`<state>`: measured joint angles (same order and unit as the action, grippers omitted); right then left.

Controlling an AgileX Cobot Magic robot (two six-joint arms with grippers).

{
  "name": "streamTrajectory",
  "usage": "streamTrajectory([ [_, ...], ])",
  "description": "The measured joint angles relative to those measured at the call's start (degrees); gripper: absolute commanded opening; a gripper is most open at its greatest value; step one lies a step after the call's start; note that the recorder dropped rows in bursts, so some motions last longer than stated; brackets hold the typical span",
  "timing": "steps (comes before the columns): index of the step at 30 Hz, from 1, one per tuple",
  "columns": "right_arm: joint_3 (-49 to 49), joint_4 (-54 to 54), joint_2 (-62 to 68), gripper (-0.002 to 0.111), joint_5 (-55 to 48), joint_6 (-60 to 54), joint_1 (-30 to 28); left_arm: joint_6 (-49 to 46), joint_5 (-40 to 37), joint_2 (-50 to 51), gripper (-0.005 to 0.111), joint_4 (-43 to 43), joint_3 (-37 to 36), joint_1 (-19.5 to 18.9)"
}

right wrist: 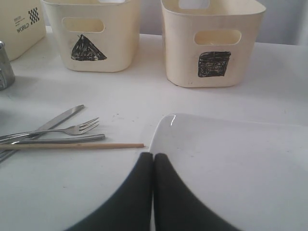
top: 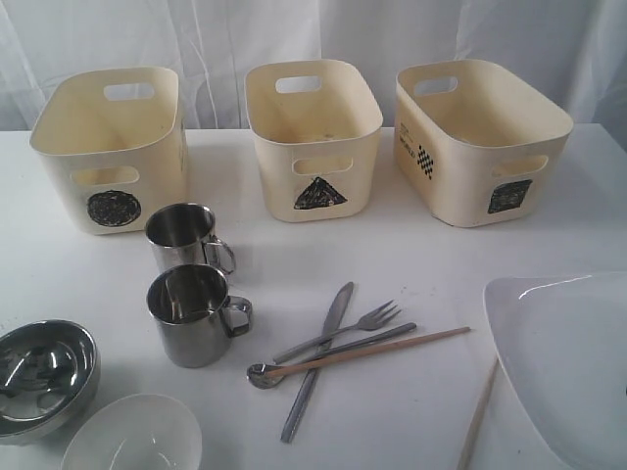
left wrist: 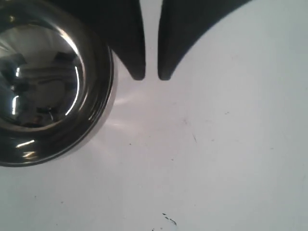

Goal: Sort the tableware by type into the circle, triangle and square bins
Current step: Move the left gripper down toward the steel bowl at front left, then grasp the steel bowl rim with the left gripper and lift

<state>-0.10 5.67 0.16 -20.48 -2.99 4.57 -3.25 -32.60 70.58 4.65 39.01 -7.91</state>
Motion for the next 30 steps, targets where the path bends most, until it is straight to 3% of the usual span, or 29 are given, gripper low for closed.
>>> streamTrajectory([
  [3, 0.0, 0.0, 0.0, 0.0, 0.0, 0.0, 0.0, -1.39, 1.18, 0.0, 0.062, -0.02, 0.0, 0.0],
  [5, 0.0, 0.0, 0.0, 0.0, 0.0, 0.0, 0.0, -1.79, 2.15, 0.0, 0.069, 0.6, 0.0, 0.0],
  [11, 0.0, 0.0, 0.0, 0.0, 0.0, 0.0, 0.0, -5.45, 3.26, 0.0, 0.059, 7.03, 0.0, 0.0],
  [18, 0.0, 0.0, 0.0, 0.0, 0.0, 0.0, 0.0, -23.3, 3.31, 2.14, 0.041, 22.92, -1.13, 0.0],
  [23, 0.0, 0.0, 0.0, 0.0, 0.0, 0.0, 0.0, -28.81, 3.98, 5.95, 0.04, 24.19, -3.2, 0.0],
  [30, 0.0, 0.0, 0.0, 0.0, 0.0, 0.0, 0.0, -29.35, 8.69, 8.21, 0.041, 25.25, -3.81, 0.0],
])
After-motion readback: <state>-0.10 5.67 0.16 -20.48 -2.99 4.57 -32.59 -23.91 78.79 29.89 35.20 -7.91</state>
